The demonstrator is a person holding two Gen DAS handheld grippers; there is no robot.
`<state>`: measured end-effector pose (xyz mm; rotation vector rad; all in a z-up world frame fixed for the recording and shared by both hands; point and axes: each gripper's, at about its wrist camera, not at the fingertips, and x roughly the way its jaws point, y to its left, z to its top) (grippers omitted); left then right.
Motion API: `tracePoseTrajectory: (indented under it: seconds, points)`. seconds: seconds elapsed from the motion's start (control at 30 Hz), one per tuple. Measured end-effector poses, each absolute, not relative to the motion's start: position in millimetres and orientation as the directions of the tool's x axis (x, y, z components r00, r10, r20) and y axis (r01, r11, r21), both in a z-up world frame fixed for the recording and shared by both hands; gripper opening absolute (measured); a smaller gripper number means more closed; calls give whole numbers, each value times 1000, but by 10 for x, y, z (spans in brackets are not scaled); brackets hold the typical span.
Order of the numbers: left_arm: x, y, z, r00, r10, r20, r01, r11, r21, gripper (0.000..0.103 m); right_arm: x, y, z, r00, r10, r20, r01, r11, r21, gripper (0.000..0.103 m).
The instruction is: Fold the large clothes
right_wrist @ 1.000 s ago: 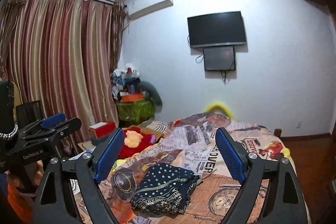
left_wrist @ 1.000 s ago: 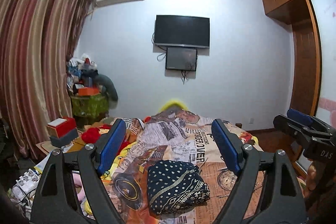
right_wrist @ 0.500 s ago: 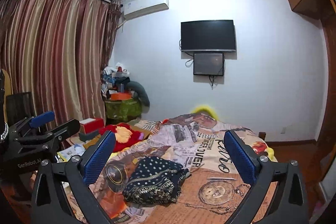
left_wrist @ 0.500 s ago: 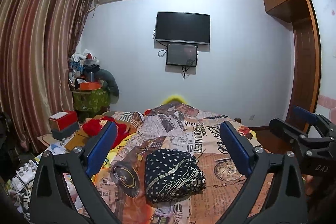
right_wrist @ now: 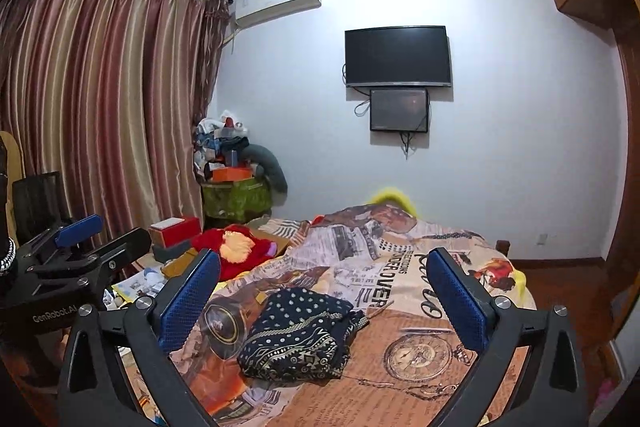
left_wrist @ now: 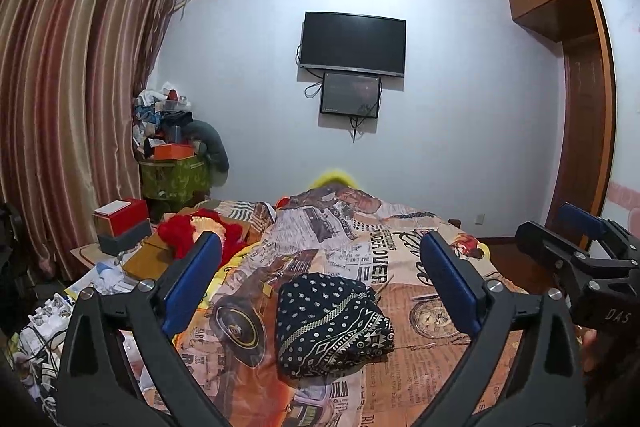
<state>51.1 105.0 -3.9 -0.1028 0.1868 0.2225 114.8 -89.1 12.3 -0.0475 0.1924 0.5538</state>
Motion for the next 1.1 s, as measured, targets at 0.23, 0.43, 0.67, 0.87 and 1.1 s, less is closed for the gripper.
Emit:
tracePoseTrajectory:
  seconds: [0.23, 0.43, 0.67, 0.87, 1.1]
  points:
    - [523, 1050, -89, 956, 212, -203, -230, 971, -68, 100, 1165, -889, 109, 832, 515, -206, -524, 851, 12, 103]
    - [534, 1061, -109, 957, 205, -207, -223, 972, -69, 100, 1175, -888, 107, 832, 514, -207, -524, 852, 12, 103]
    - [552, 1091, -129, 957, 198, -214, -217, 974, -70, 100, 1181, -899, 106, 831, 515, -208, -524, 852, 16, 103]
    - [564, 1108, -135, 957, 188, -219, -208, 975, -72, 100, 1188, -899, 96, 835, 510, -208, -519, 855, 15, 103]
    - [578, 1129, -129, 962, 158, -224, -180, 980, -84, 100, 1193, -898, 82, 836, 507, -209, -516, 857, 17, 103]
